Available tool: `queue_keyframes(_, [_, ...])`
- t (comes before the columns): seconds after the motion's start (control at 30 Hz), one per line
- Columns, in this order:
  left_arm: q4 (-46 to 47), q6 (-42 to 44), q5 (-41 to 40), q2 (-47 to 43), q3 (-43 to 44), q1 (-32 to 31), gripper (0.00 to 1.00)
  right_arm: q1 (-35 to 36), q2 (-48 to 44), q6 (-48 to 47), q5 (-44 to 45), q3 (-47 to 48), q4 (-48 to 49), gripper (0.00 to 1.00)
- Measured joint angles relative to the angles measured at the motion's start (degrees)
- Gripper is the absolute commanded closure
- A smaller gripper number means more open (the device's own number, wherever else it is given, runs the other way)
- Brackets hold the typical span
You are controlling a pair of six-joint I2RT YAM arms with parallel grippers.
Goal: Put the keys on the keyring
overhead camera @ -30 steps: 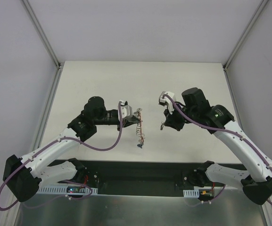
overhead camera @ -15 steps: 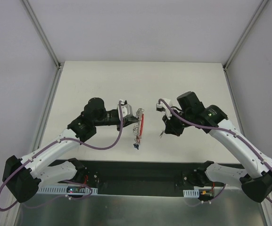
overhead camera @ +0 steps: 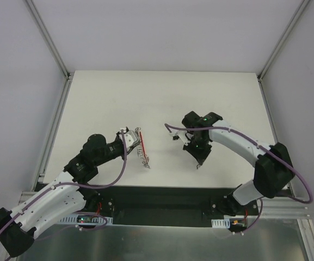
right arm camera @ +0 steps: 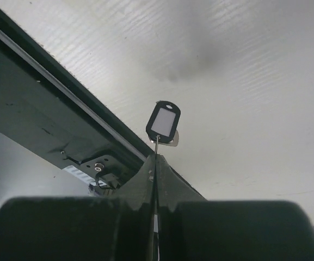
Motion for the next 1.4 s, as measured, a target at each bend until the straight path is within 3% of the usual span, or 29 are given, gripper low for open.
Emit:
queue_keyframes(0.3, [-5.25,-1.29,-3.89,-10.62,-2.91,0.00,1.00,6.34,18.93,-0.83,4.22,8.66,0.48,0.99])
queue_keyframes(0.6, [-6.99,-1.55,-3.87,-14.27,-4.20,0.00,1.00,10.75,30.18,-1.27,5.75,18.16,2.05,0.99])
queue_keyframes(0.83, [-7.69,-1.57,-3.82,-14.21,-4.20,-0.02,1.00,13.31,34.07,-1.22,7.06,22.27,2.51,0.96])
queue_keyframes(1.4, [-7.67,-2.08,-3.52,-13.14,-4.20,-0.02,1.00,16.11,36.09,-0.61,10.29,25.64,4.66,0.80])
